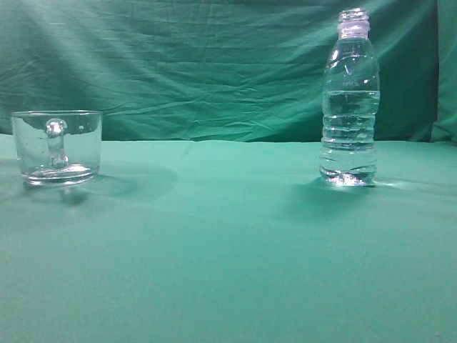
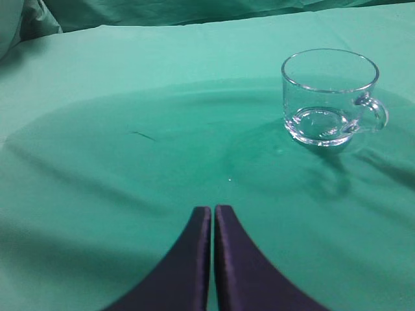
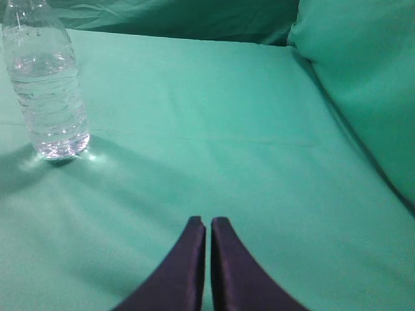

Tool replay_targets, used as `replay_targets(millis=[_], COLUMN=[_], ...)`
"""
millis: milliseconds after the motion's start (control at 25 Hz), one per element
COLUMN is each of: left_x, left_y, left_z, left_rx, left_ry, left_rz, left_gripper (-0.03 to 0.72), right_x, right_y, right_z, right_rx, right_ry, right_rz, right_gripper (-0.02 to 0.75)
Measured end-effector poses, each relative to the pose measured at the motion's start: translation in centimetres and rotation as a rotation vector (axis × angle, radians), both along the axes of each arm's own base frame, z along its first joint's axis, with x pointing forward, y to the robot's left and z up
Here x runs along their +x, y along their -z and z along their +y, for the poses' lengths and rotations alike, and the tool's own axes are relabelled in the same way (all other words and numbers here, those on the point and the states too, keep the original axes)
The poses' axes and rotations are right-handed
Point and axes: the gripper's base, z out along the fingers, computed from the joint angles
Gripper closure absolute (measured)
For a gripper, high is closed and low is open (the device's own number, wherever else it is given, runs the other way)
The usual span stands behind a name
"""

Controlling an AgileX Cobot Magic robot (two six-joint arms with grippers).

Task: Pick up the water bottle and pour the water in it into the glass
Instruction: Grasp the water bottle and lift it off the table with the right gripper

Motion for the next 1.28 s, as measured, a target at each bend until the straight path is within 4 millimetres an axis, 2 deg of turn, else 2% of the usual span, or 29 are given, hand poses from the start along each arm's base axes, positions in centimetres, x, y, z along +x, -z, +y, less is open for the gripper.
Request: replay_targets(millis=[1040, 1160, 1280], left_x=[0.0, 0.0, 0.0], left_y=[0.0, 0.0, 0.0], left_z=[0.0, 0.0, 0.0], left_rx=[0.000, 0.000, 0.000], left_ry=[0.000, 0.000, 0.000], left_rz=[0.000, 0.000, 0.000], left_gripper=[0.688, 0.688, 0.688], right_x=[0.0, 0.1, 0.4], right_y=[0.0, -0.3, -1.9], right_z=[0.0, 0.1, 0.5], right_rx=[-0.005, 0.004, 0.123], right_ry=[0.000, -0.004, -0.028], right_rz=[-0.001, -0.031, -0.203], right_gripper=[0.738, 0.738, 0.738])
